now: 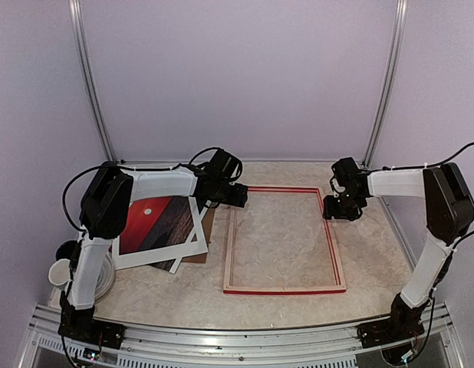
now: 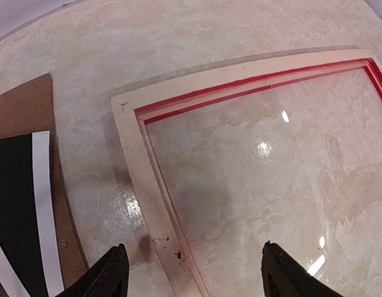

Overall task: Put the photo into the frame
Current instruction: Pick up the mat board from the photo.

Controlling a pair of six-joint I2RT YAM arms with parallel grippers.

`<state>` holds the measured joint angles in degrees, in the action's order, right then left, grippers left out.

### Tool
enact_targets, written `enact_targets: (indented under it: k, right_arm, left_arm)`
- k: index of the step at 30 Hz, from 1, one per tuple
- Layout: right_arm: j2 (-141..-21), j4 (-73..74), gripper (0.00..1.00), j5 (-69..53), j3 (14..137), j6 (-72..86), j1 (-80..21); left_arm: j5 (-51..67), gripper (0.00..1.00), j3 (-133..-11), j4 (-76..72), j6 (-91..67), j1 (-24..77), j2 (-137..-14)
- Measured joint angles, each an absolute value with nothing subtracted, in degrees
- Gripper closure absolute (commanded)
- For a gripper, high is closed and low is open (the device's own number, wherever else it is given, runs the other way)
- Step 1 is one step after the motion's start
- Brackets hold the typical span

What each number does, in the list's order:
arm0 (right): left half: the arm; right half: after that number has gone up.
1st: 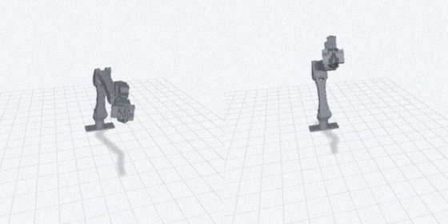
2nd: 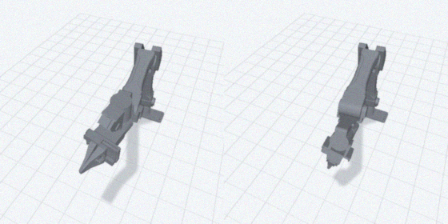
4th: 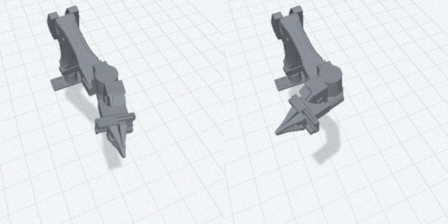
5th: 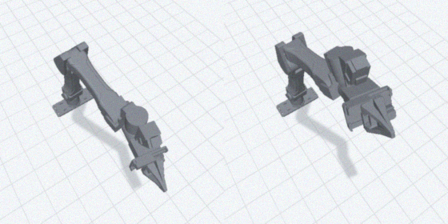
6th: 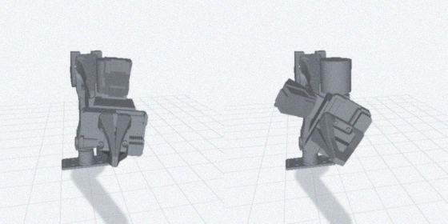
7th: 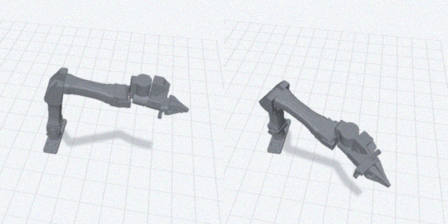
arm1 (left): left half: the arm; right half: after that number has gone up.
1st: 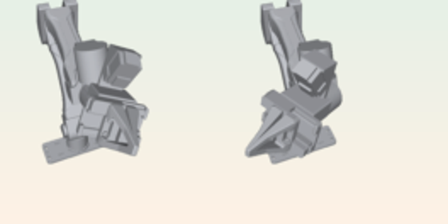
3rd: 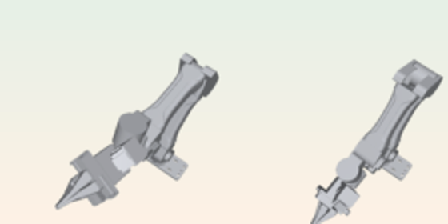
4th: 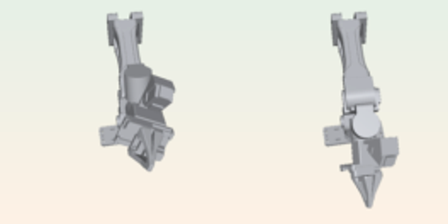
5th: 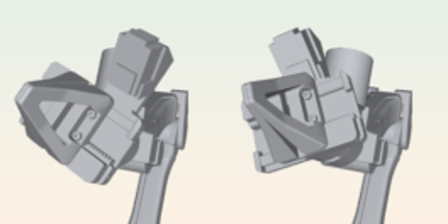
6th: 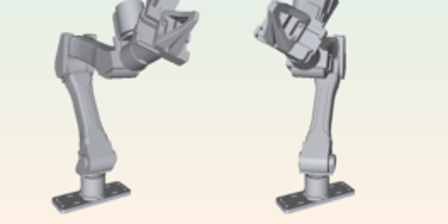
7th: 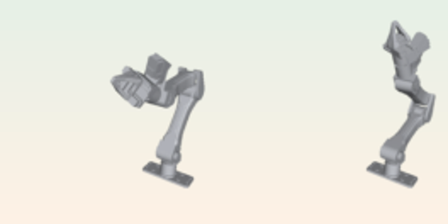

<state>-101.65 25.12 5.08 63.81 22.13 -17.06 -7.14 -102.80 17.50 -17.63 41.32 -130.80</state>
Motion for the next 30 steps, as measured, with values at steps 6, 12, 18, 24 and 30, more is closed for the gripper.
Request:
enact_targets:
  k: [6, 12, 18, 24, 30]
  right_arm:
    - [-100.07, 24.03, 0.47, 4.03, 63.94, 22.17, -17.06]
    - [-100.07, 23.68, 0.49, 1.87, 64.79, 22.46, -17.06]
    - [-100.09, 23.20, 0.49, 0.82, 64.88, 23.03, -17.06]
    - [-100.09, 23.22, 0.49, 0.45, 64.88, 23.29, -17.06]
    - [-100.05, 23.22, 0.49, 0.27, 64.86, 23.46, -17.06]
  left_arm:
    - [-7.05, 0.27, -106.10, 18.04, -16.21, 41.47, -132.29]
    - [-1.06, 0.27, -112.77, 16.38, -15.79, 41.87, -133.34]
    - [9.63, 0.28, -116.53, 10.20, -16.05, 42.41, -136.09]
    - [16.82, 0.28, -120.99, 7.16, -17.87, 42.28, -142.93]
    - [19.29, 0.28, -121.49, 6.33, -21.67, 41.08, -148.00]
